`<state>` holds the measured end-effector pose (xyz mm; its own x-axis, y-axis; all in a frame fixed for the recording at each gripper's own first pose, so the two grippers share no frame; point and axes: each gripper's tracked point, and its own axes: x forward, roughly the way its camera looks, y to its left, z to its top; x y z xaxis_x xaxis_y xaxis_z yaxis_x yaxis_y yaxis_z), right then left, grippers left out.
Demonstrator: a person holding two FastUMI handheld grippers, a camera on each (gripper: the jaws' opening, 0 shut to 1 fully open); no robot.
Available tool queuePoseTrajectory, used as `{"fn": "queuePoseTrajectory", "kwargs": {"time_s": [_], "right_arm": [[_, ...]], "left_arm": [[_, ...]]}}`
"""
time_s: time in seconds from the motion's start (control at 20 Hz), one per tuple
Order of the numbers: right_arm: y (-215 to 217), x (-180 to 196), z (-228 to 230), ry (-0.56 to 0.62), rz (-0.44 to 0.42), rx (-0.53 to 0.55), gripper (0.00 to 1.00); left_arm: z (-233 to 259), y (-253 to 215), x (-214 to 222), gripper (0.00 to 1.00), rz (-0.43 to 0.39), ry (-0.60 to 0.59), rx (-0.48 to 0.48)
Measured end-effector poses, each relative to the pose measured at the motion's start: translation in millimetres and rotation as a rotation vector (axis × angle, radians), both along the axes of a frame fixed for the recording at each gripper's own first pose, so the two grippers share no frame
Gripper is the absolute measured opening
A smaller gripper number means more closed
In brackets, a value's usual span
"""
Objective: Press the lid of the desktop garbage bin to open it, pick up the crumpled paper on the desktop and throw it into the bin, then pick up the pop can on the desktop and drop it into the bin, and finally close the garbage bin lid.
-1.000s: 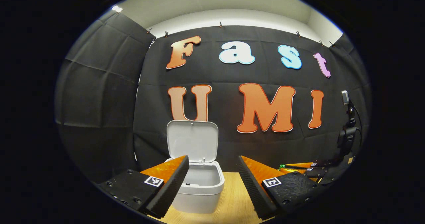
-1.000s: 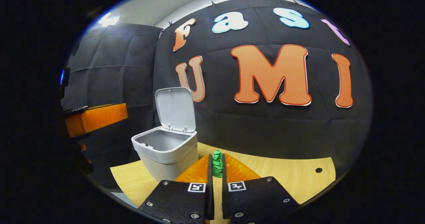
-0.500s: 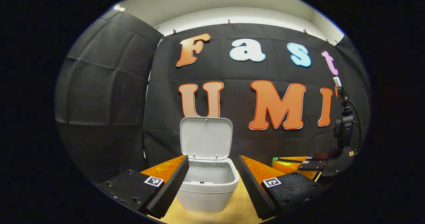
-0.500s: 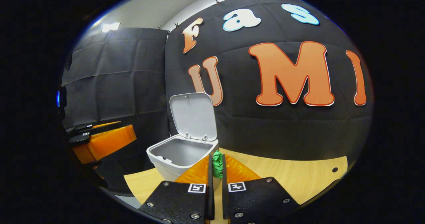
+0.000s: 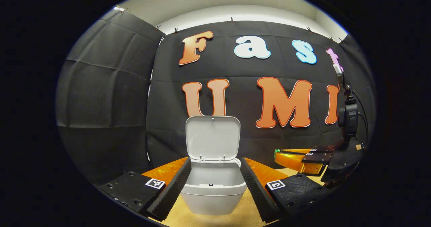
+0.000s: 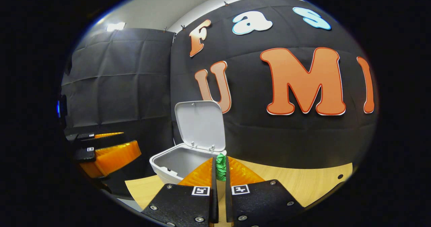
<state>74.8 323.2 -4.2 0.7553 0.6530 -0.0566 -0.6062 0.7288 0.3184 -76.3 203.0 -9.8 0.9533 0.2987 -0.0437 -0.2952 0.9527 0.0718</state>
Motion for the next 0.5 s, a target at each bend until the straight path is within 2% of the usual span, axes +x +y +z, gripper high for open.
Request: {"fn": "queuePoseTrajectory", "kwargs": {"time_s": [0.15,0.5], "right_arm": [[5.7,-0.1,-4.7,0.022,0.007,0.005,0.08],[32.1,-9.2,0.4,-0.051,0.067,-0.029,0.08]], "left_arm": [[-2.2,3.0,2.3,0.94,0.002,0.001,-0.011],[-5.4,16.5,0.4,0.94,0.033,0.006,-0.01]]}}
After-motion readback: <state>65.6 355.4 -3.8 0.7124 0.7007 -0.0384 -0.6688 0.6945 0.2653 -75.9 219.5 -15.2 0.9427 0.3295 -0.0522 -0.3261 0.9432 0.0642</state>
